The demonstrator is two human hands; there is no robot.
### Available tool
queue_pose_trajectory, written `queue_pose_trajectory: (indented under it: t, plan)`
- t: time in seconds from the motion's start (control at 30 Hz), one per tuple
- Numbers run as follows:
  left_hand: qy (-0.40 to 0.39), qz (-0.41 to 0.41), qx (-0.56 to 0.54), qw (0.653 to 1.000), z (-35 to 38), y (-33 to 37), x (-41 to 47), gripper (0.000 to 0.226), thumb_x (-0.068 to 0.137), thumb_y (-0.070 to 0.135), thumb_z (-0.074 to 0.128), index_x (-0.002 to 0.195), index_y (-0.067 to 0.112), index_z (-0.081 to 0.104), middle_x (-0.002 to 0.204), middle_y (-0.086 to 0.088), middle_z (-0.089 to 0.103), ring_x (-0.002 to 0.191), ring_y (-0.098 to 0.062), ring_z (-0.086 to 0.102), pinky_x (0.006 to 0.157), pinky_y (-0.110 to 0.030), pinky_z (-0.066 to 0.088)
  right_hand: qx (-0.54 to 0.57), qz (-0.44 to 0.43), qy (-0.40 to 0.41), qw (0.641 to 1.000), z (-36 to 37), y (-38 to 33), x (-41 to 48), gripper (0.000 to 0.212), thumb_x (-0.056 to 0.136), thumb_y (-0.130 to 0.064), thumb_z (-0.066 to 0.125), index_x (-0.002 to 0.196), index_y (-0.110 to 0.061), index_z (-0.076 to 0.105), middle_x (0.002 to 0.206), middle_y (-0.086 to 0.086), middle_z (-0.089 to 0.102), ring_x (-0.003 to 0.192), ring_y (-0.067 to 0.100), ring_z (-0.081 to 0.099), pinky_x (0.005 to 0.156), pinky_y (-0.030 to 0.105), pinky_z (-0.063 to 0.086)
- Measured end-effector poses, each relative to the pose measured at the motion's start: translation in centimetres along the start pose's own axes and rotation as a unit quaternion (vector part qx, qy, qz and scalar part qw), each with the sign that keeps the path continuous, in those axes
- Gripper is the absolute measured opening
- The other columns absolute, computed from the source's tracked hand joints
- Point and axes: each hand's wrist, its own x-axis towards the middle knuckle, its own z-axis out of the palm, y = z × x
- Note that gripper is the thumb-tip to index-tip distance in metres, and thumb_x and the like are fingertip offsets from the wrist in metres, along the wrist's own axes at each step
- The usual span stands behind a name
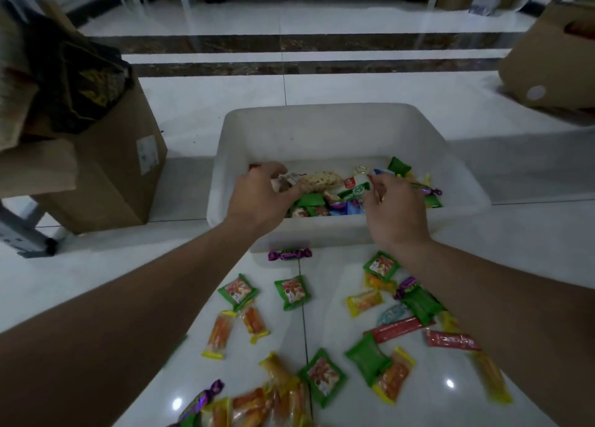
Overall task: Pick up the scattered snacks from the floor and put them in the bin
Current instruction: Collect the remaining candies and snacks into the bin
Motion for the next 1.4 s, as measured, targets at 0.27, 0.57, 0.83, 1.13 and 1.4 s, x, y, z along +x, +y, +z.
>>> queue_pose_trajectory:
  t: [0.27, 0.57, 0.83, 1.13, 1.4]
  plan:
    - [-0.040, 0.025, -0.039, 0.998, -0.8, 1.9, -6.1, 0.043, 0.085, 0.039, 0.068, 0.122, 0.017, 0.062, 0.120, 0.001, 0.064, 0.111, -0.015, 0.058, 0.086, -0.018, 0.041, -0.009, -0.009, -0.029, 0.999, -3.9, -1.7, -4.5, 0.048, 0.093, -0.029, 0.058, 0.136, -0.008, 0.052, 0.134, 0.011, 0.056, 0.124, 0.028, 0.050, 0.101, 0.038, 0.044]
    - [-0.139, 0.058, -0.035, 0.988, 3.1, 4.4, -10.8, 0.051, 0.086, 0.041, 0.066, 0.131, 0.024, 0.052, 0.131, -0.002, 0.055, 0.117, -0.021, 0.053, 0.096, -0.035, 0.046, -0.065, 0.065, -0.060, 0.994, -8.3, 1.8, -11.1, 0.051, 0.094, -0.036, 0.056, 0.139, -0.016, 0.047, 0.135, 0.010, 0.053, 0.124, 0.027, 0.049, 0.100, 0.036, 0.043]
    - [-0.242, 0.122, -0.010, 0.963, 8.9, 6.5, -15.4, 0.053, 0.087, 0.038, 0.065, 0.135, 0.023, 0.049, 0.135, -0.003, 0.054, 0.118, -0.022, 0.052, 0.087, -0.025, 0.039, -0.112, 0.153, -0.051, 0.981, -12.5, 8.1, -17.1, 0.057, 0.092, -0.038, 0.057, 0.143, -0.016, 0.042, 0.136, 0.012, 0.053, 0.126, 0.028, 0.048, 0.101, 0.036, 0.040]
    - [-0.312, 0.168, -0.012, 0.935, 17.2, 9.4, -19.9, 0.055, 0.082, 0.035, 0.071, 0.132, 0.022, 0.052, 0.133, -0.006, 0.054, 0.121, -0.024, 0.051, 0.095, -0.027, 0.038, -0.132, 0.219, 0.019, 0.967, -18.7, 13.5, -21.8, 0.054, 0.092, -0.034, 0.059, 0.140, -0.014, 0.046, 0.131, 0.011, 0.057, 0.122, 0.029, 0.052, 0.101, 0.036, 0.041]
    - [-0.341, 0.189, 0.011, 0.921, 22.9, 10.3, -22.1, 0.058, 0.079, 0.040, 0.072, 0.132, 0.028, 0.052, 0.141, 0.001, 0.047, 0.130, -0.022, 0.043, 0.105, -0.039, 0.039, -0.143, 0.258, 0.029, 0.955, -20.8, 17.3, -24.8, 0.053, 0.090, -0.036, 0.061, 0.138, -0.019, 0.048, 0.124, 0.006, 0.059, 0.116, 0.024, 0.054, 0.092, 0.029, 0.040]
